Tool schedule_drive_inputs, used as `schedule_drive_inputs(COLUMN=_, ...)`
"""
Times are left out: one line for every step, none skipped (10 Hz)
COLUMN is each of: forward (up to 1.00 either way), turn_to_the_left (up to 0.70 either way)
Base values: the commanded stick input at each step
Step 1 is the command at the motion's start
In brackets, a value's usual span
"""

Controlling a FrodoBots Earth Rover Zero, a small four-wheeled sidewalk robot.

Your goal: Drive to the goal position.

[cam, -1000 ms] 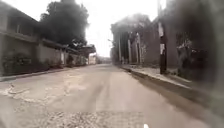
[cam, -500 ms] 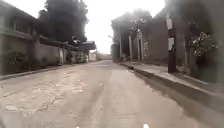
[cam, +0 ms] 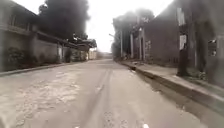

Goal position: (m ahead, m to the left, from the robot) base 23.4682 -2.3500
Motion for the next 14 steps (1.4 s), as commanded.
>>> schedule_drive_inputs(forward=0.85, turn_to_the_left=0.0)
schedule_drive_inputs(forward=0.85, turn_to_the_left=0.0)
schedule_drive_inputs(forward=0.85, turn_to_the_left=0.0)
schedule_drive_inputs(forward=0.85, turn_to_the_left=0.0)
schedule_drive_inputs(forward=0.85, turn_to_the_left=0.0)
schedule_drive_inputs(forward=0.85, turn_to_the_left=0.0)
schedule_drive_inputs(forward=0.85, turn_to_the_left=0.0)
schedule_drive_inputs(forward=0.85, turn_to_the_left=0.0)
schedule_drive_inputs(forward=0.85, turn_to_the_left=0.0)
schedule_drive_inputs(forward=0.85, turn_to_the_left=0.0)
schedule_drive_inputs(forward=0.85, turn_to_the_left=0.0)
schedule_drive_inputs(forward=0.85, turn_to_the_left=0.0)
schedule_drive_inputs(forward=0.85, turn_to_the_left=0.0)
schedule_drive_inputs(forward=0.85, turn_to_the_left=0.0)
